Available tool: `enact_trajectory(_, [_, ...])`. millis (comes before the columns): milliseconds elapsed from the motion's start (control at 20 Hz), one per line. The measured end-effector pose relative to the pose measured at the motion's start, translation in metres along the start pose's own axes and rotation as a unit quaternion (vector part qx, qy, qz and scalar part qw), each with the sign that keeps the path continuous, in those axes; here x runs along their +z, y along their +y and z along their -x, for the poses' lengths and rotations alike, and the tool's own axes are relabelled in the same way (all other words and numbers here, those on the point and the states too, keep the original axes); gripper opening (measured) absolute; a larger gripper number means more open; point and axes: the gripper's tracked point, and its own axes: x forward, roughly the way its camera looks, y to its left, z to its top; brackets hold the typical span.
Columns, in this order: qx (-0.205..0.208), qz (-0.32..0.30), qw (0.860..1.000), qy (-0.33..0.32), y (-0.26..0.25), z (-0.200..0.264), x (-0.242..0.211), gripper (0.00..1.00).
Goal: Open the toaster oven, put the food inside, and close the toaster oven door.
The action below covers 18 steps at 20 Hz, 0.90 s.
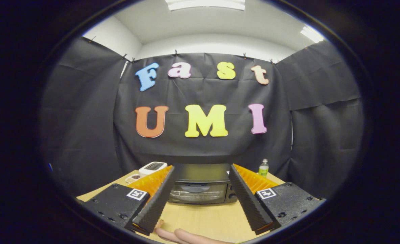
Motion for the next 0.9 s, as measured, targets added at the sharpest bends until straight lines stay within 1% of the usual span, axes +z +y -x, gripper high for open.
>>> enact_trajectory(250, [0.005, -0.002, 1.000, 0.024, 0.002, -0.057, -0.037, 1.00])
enact_trajectory(350, [-0.001, -0.005, 0.999, 0.041, -0.003, -0.082, -0.055, 1.00])
enact_trajectory(450, [0.013, -0.018, 0.998, 0.055, 0.004, -0.105, -0.069, 1.00])
enact_trajectory(600, [0.024, -0.011, 0.997, 0.075, 0.006, -0.140, -0.091, 1.00])
enact_trajectory(750, [0.046, -0.017, 0.994, 0.096, 0.011, -0.172, -0.119, 1.00])
enact_trajectory(900, [0.029, -0.004, 0.992, 0.120, 0.004, -0.197, -0.144, 1.00])
